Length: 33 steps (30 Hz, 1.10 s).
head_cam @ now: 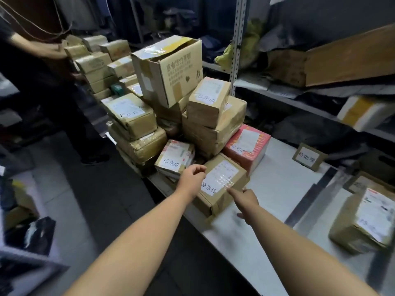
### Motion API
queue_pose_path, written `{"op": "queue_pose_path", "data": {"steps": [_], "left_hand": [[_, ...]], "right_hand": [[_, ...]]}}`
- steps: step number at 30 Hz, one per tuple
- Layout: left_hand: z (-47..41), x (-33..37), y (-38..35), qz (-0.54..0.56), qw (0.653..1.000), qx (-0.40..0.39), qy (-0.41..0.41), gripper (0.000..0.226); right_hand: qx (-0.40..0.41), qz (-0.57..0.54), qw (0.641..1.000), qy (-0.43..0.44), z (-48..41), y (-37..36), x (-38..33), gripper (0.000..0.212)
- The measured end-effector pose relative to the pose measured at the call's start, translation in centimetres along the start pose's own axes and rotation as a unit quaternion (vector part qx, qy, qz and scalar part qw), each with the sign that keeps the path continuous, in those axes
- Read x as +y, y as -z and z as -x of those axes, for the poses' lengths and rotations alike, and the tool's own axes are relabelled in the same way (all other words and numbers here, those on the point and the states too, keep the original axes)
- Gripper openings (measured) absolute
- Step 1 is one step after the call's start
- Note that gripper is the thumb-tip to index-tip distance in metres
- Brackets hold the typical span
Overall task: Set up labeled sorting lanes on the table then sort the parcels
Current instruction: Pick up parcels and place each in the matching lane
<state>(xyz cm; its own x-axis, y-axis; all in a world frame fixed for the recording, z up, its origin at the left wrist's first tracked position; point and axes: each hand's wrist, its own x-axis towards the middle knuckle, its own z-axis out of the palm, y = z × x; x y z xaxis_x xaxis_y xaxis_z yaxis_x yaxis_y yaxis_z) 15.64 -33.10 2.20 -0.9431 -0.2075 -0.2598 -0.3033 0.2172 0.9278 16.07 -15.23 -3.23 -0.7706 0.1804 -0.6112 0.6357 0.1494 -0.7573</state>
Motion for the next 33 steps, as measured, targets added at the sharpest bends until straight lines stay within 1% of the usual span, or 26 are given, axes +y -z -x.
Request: {"op": "queue_pose_path", "data": {"steps": [3,5,6,8,10,12,14,18,19,21,24,25,26,29,30,31,33], "left_hand": [[-2.1,0.0,-0.7,-0.008,1.000,0.008,0.018,0.033],[-3.5,-0.1,-1.0,-0.034,0.999,0.006,0.040,0.043],[-4.1,-0.2,-1.2,-0.054,0.997,0.002,0.049,0.046],[-5.2,-0.5,-1.5,-0.114,0.992,-0.008,0.060,0.051],[-6.3,-0.7,-1.9,-0.176,0.982,-0.022,0.062,0.054],[-7.3,-0.9,-2.3,-0.250,0.965,-0.034,0.070,0.054],[-7.8,-0.9,-2.7,-0.328,0.940,-0.040,0.081,0.054],[-7.9,-1.0,-3.7,-0.397,0.913,-0.035,0.090,0.067],[-7.7,-1.1,-3.9,-0.402,0.911,-0.026,0.086,0.071],[-7.4,-1.3,-3.9,-0.381,0.921,-0.015,0.078,0.076],[-7.3,-1.1,-3.2,-0.325,0.942,-0.015,0.076,0.074],[-7.3,-1.0,-3.0,-0.324,0.943,-0.023,0.074,0.073],[-7.1,-0.8,-2.8,-0.330,0.941,-0.033,0.070,0.071],[-6.4,-0.6,-2.6,-0.346,0.934,-0.067,0.054,0.065],[-6.1,-0.5,-2.5,-0.340,0.936,-0.075,0.048,0.063],[-6.0,-0.5,-2.4,-0.327,0.940,-0.082,0.046,0.061],[-5.8,-0.5,-2.4,-0.283,0.953,-0.104,0.043,0.052]], "right_hand": [[-0.027,-0.056,0.996,-0.066,-2.2,-0.3,-0.5,0.055],[-0.050,-0.064,0.993,-0.089,-3.3,-0.7,-0.8,0.056],[-0.061,-0.059,0.992,-0.096,-3.9,-0.8,-0.9,0.058],[-0.082,-0.054,0.989,-0.107,-5.1,-1.2,-0.9,0.070],[-0.095,-0.072,0.986,-0.116,-5.9,-1.4,-0.6,0.076],[-0.107,-0.099,0.981,-0.126,-6.4,-1.6,-0.1,0.076],[-0.110,-0.122,0.978,-0.126,-6.7,-1.8,0.3,0.077],[-0.089,-0.165,0.976,-0.110,-7.2,-3.4,0.7,0.060],[-0.082,-0.180,0.975,-0.103,-7.2,-3.9,0.8,0.059],[-0.071,-0.213,0.971,-0.085,-6.9,-5.1,1.1,0.061],[-0.064,-0.258,0.962,-0.068,-6.5,-6.0,1.0,0.080],[-0.061,-0.285,0.955,-0.061,-6.4,-6.0,1.0,0.079],[-0.058,-0.305,0.949,-0.057,-6.1,-5.8,0.8,0.073],[-0.067,-0.332,0.939,-0.051,-4.5,-4.5,0.7,0.044],[-0.067,-0.330,0.940,-0.053,-4.0,-3.8,0.9,0.040],[-0.064,-0.328,0.941,-0.049,-3.4,-3.0,1.0,0.040],[-0.043,-0.320,0.946,-0.018,-2.2,-1.1,0.7,0.052]]}}
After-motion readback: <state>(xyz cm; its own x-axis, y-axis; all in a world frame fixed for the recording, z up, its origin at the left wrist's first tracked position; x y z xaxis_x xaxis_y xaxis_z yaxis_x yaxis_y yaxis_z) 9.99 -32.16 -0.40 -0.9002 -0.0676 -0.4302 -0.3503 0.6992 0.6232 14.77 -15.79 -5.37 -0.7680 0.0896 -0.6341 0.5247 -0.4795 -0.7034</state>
